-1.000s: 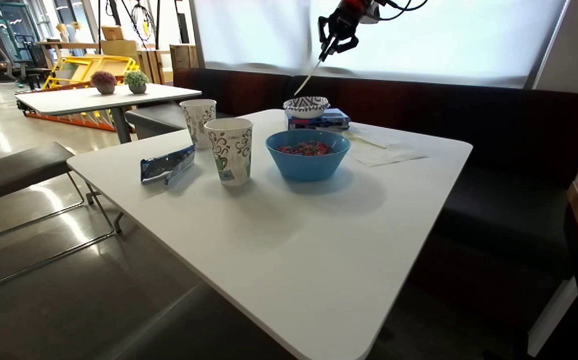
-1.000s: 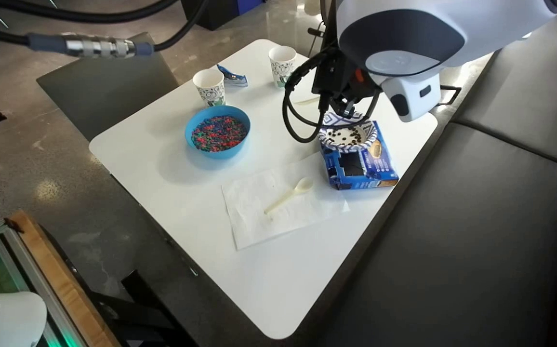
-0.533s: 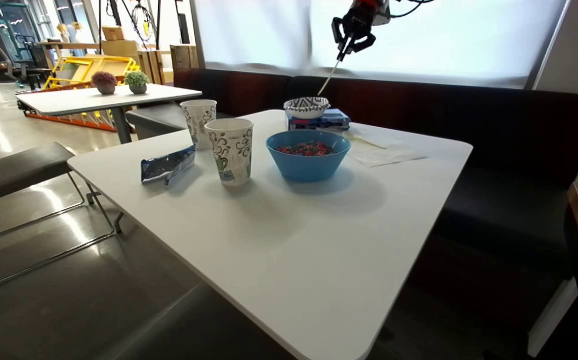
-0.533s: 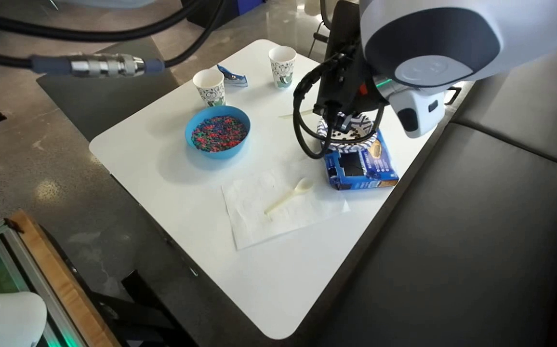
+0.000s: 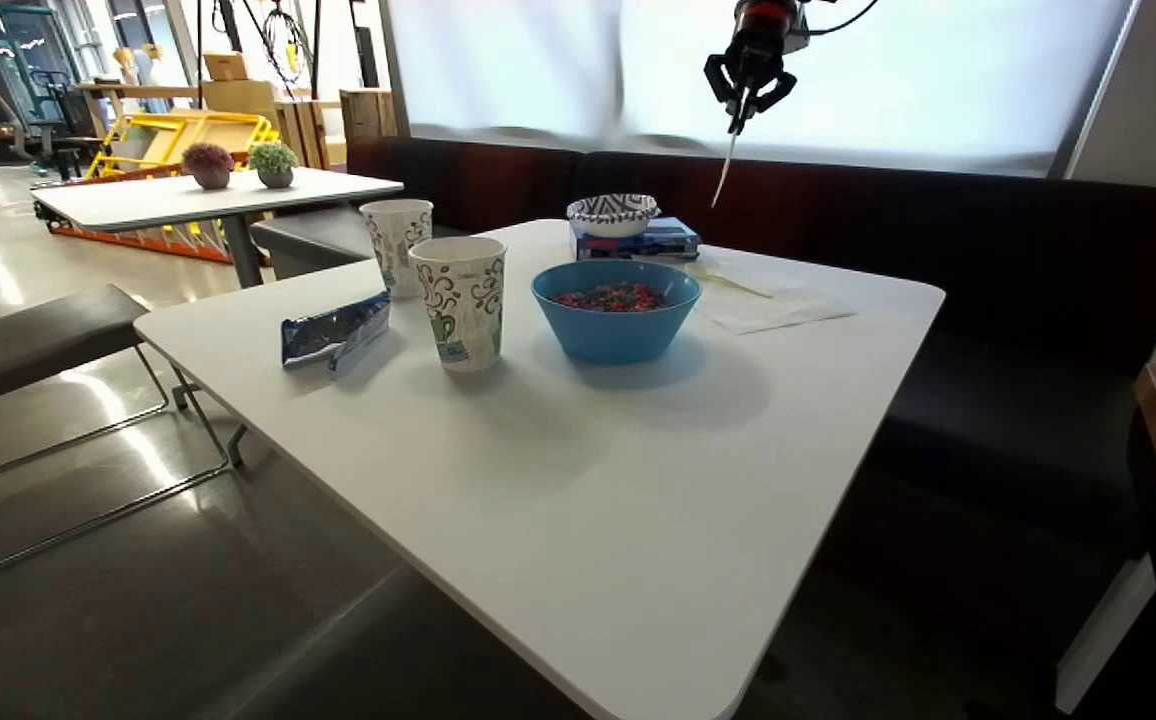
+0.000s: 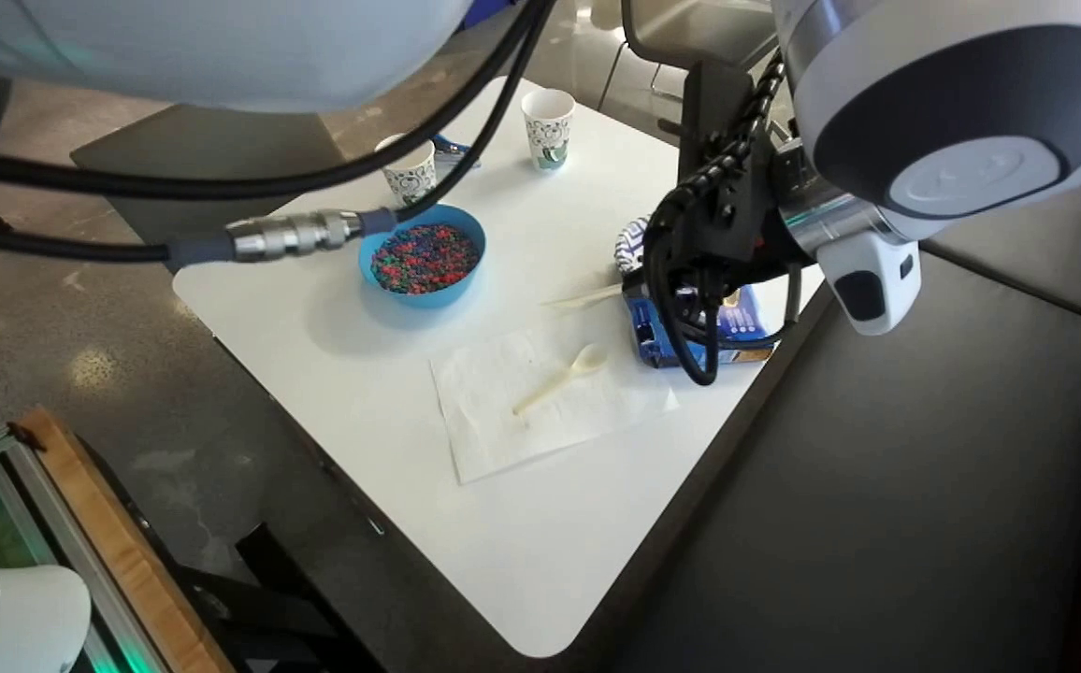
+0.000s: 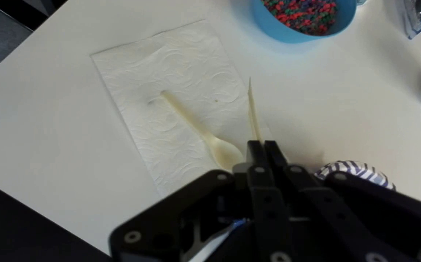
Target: Take the knife out of the cup then the pour the beans in the cup into the striped bowl
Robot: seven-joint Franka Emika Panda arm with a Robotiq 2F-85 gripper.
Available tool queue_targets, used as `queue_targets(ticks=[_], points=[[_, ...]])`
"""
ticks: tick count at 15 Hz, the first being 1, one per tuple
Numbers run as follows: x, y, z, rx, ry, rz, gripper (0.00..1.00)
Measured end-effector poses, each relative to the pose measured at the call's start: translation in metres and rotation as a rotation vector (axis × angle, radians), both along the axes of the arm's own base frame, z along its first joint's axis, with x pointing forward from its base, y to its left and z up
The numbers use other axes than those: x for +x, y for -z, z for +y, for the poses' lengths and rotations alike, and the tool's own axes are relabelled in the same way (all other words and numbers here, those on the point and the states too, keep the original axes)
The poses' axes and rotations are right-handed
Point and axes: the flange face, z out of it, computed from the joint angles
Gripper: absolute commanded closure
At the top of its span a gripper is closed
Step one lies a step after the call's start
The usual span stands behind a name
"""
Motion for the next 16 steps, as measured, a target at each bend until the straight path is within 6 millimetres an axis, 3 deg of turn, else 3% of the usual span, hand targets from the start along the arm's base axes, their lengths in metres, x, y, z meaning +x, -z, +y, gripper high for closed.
queue_targets(ticks=[7,16], points=[[-0.002,0.061,0.009,0.055,-0.069,0.165,0.99],[0.005,0.107,0.027,0.121,-0.099,0.243,0.99]])
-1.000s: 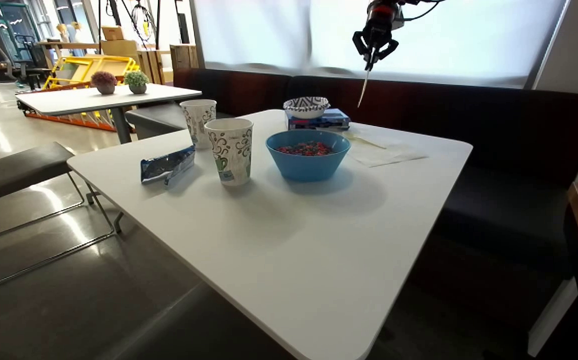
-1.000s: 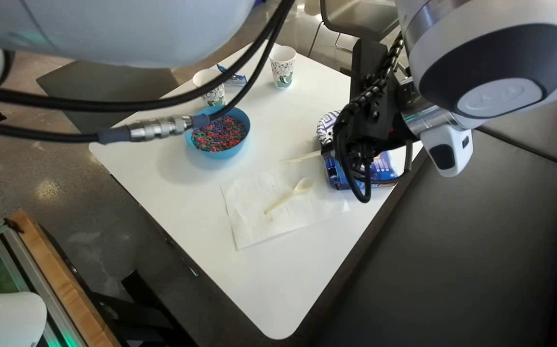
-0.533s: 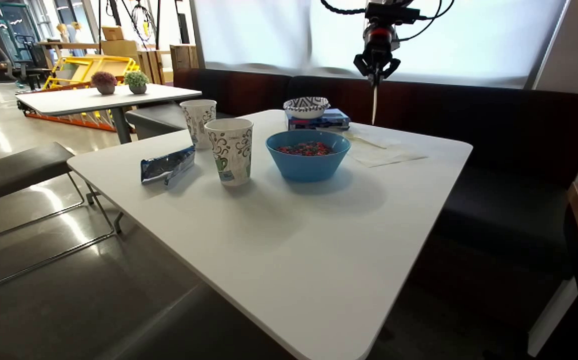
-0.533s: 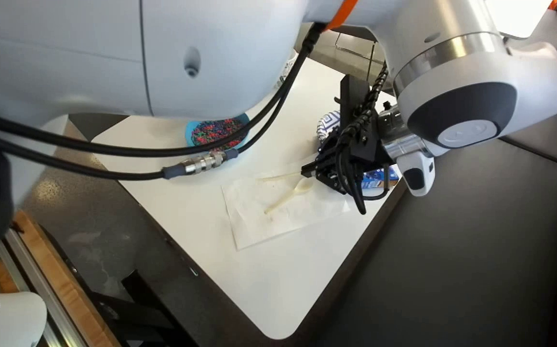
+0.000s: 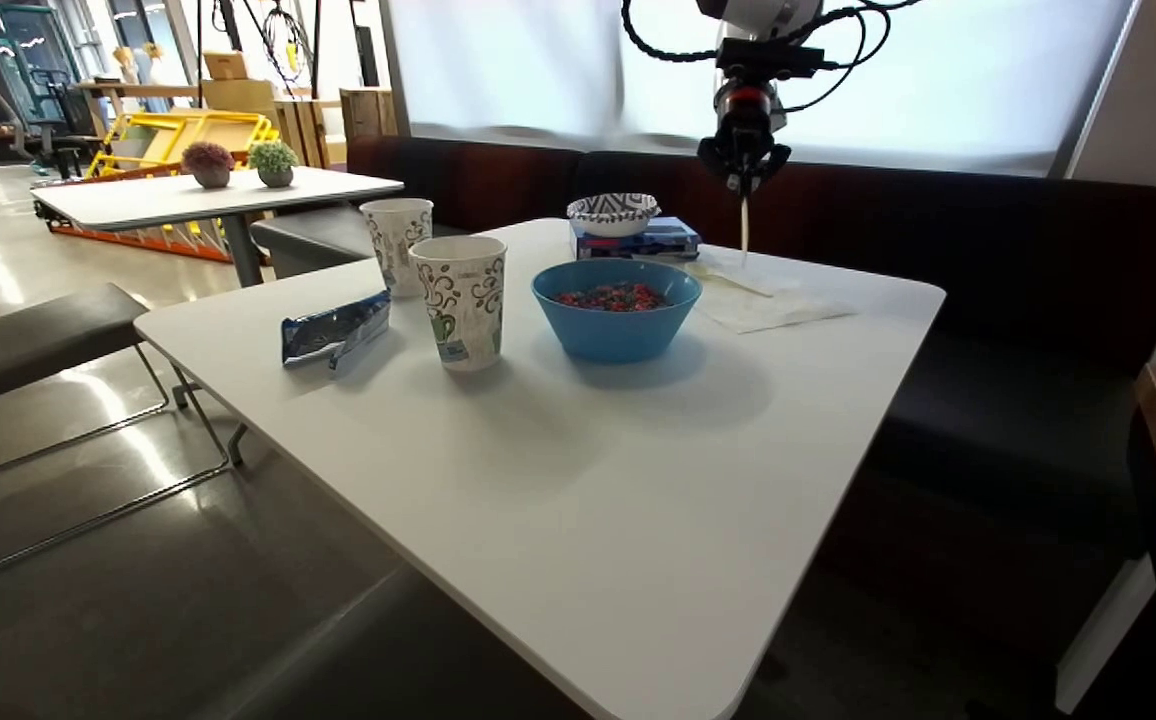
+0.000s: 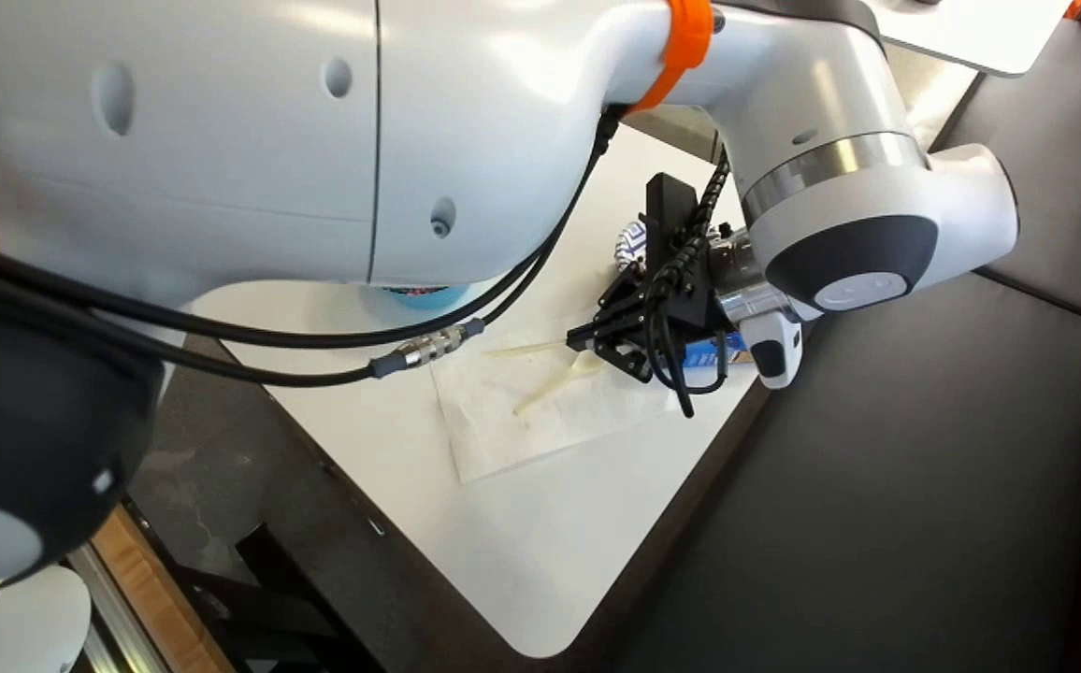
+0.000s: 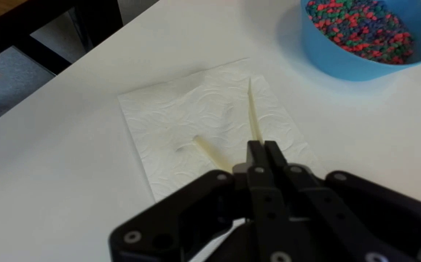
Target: Take the knife out of the cup then the pour the beans in the cup into the striped bowl
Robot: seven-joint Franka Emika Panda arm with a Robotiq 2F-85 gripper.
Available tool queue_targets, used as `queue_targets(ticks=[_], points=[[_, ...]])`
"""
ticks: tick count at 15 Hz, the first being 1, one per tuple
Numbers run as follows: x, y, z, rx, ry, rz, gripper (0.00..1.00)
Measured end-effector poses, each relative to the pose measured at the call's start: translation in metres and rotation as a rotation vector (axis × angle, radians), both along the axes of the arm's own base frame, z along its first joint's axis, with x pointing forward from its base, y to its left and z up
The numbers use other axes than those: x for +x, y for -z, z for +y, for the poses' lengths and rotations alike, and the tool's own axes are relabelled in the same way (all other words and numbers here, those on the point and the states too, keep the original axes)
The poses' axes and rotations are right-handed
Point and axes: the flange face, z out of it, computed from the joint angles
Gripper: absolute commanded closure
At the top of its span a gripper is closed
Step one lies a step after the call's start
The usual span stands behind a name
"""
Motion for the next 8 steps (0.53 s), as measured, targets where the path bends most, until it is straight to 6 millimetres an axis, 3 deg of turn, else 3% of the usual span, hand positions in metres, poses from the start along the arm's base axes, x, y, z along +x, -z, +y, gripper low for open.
queue_targets(ticks=[8], points=[[0.008,0.022,0.0,0.02,-0.009,-0.033,0.99]])
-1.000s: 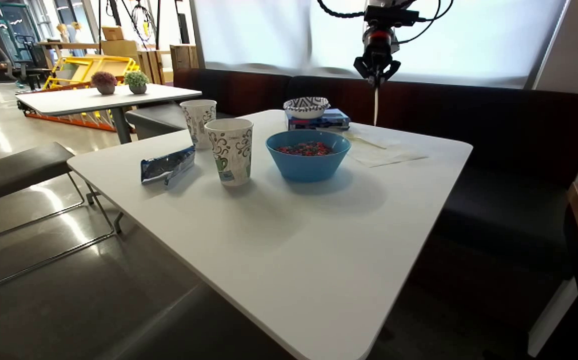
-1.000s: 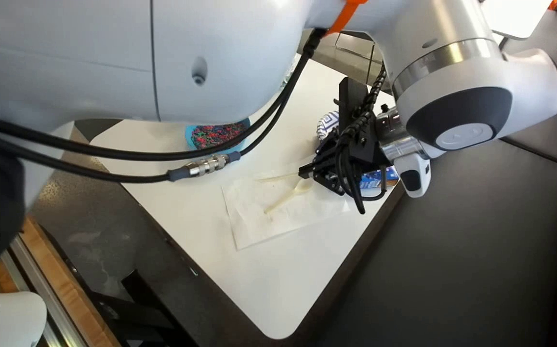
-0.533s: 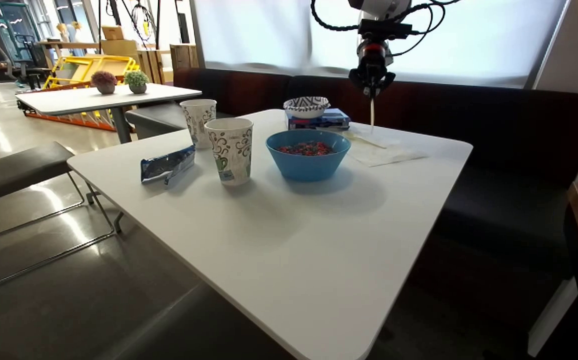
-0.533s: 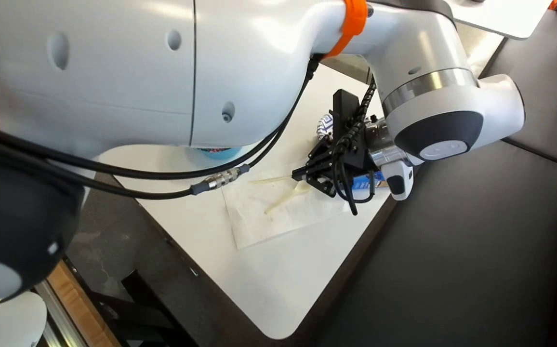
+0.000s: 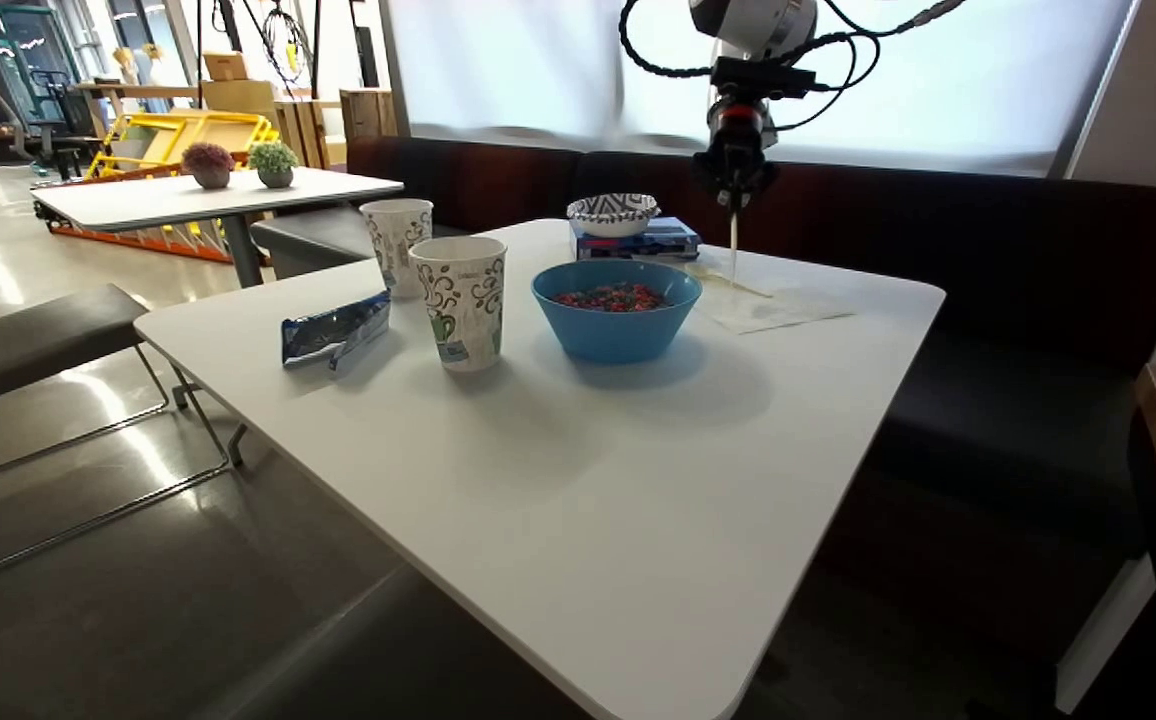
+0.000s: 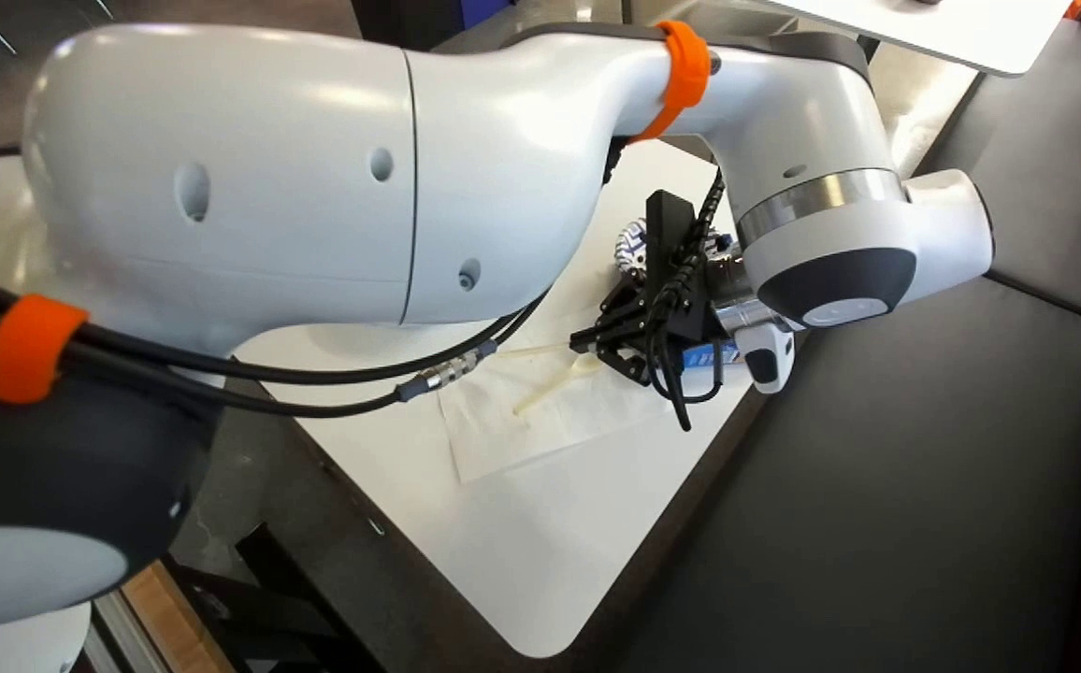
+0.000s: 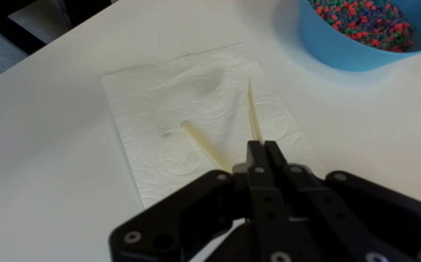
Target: Take the knife out of the cup then the pour the beans in the cup into the striped bowl
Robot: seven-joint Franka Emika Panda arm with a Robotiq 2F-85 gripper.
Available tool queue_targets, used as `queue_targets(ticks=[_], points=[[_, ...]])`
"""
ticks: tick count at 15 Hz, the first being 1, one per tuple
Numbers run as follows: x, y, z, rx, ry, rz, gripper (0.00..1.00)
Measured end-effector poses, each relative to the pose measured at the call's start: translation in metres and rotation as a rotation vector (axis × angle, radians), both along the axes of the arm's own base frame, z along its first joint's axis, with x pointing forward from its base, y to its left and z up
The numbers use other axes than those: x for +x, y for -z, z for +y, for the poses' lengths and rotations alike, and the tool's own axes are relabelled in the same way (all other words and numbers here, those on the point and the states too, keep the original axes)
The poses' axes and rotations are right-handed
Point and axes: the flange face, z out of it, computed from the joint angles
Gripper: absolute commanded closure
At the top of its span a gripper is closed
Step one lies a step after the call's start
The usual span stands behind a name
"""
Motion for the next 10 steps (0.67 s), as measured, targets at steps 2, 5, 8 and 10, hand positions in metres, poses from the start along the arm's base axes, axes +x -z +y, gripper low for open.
queue_targets(ticks=[2,5,8,10], points=[[0.0,0.005,-0.003,0.003,-0.005,-0.013,0.93],[0.0,0.012,-0.007,0.001,-0.016,-0.028,0.67],[0.003,0.008,-0.007,0.001,-0.035,-0.052,0.46],[0.008,-0.008,-0.005,-0.005,-0.057,-0.086,0.31]])
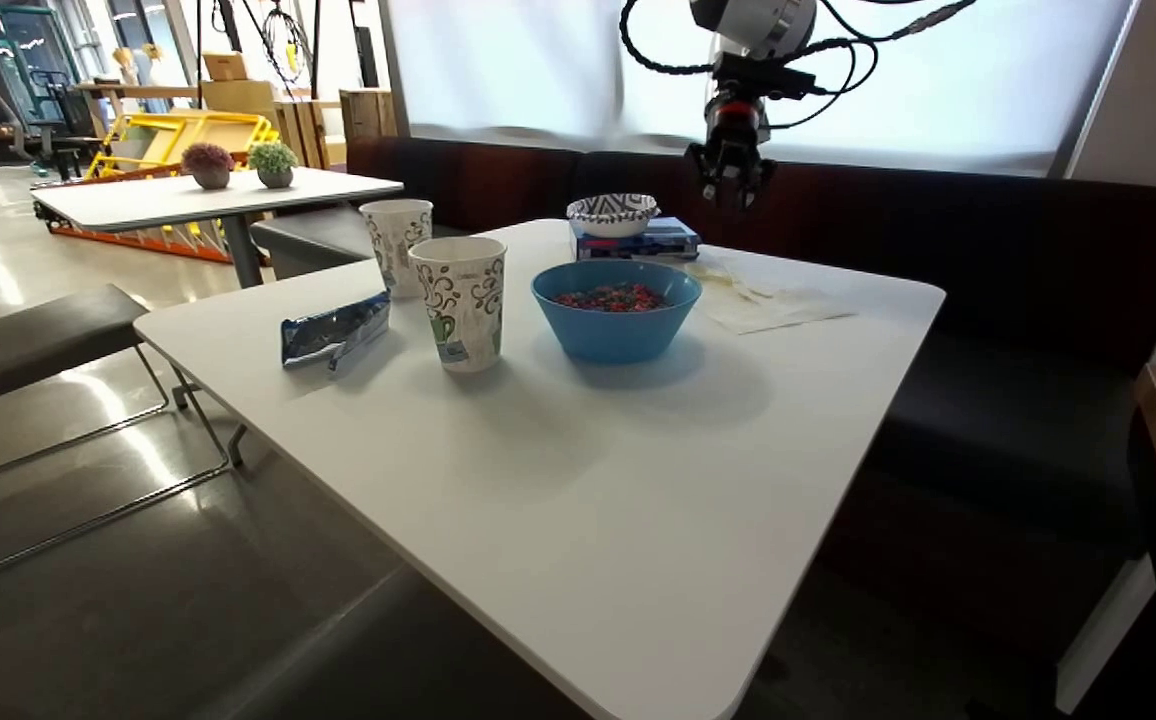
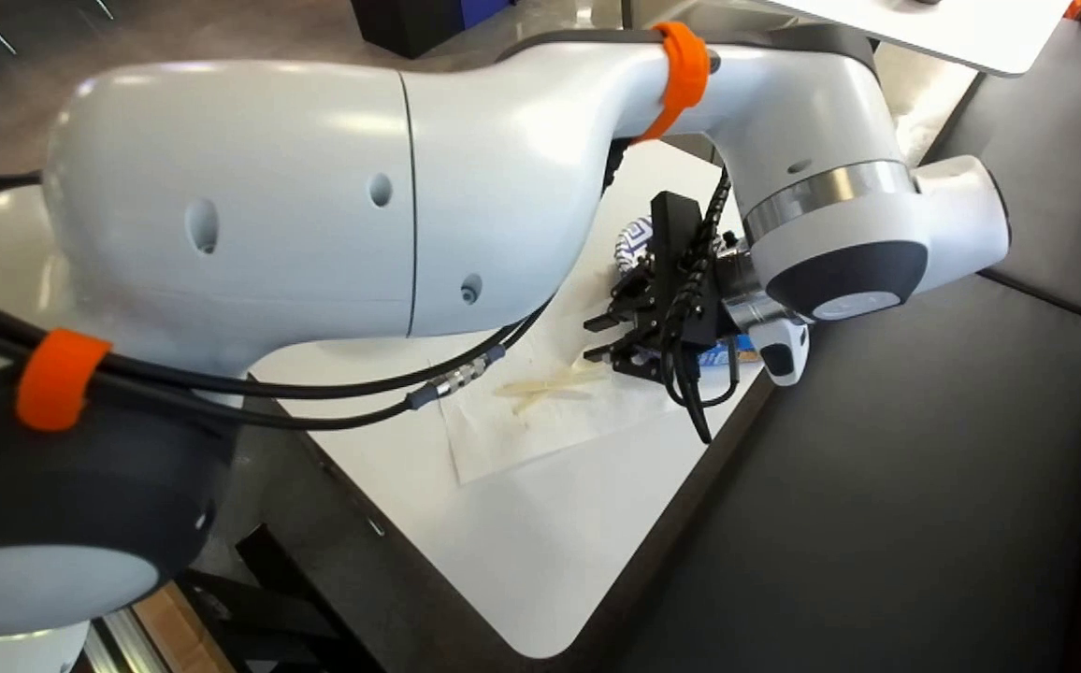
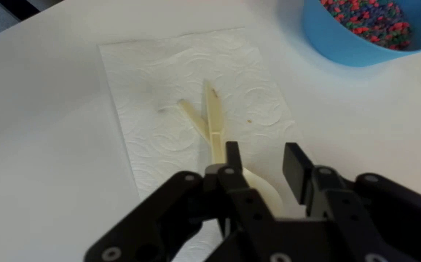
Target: Take the knife out of the cup then the pour the beans in the cup into the striped bowl
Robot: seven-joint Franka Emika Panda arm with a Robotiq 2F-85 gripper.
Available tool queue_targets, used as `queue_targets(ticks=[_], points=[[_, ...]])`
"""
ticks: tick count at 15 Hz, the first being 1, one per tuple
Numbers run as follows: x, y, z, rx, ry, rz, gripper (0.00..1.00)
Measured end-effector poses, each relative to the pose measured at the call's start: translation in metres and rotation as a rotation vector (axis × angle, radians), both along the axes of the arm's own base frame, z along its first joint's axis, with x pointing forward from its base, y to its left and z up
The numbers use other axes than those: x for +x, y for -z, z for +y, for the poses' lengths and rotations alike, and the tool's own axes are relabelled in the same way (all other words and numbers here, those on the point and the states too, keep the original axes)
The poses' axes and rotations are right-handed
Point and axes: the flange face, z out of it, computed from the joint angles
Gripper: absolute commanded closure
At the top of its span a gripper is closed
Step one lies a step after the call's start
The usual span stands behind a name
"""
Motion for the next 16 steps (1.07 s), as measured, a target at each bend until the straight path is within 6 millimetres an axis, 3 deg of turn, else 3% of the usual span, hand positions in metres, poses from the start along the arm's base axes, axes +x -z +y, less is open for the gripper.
queue_targets(ticks=[4,12,14,16], points=[[0.01,-0.057,0.01,0.024,-0.129,-0.13,0.02],[0.017,-0.208,0.029,0.014,-0.439,-0.492,0.0],[0.016,-0.235,0.037,0.015,-0.509,-0.559,0.0],[0.015,-0.246,0.041,0.016,-0.531,-0.578,0.0]])
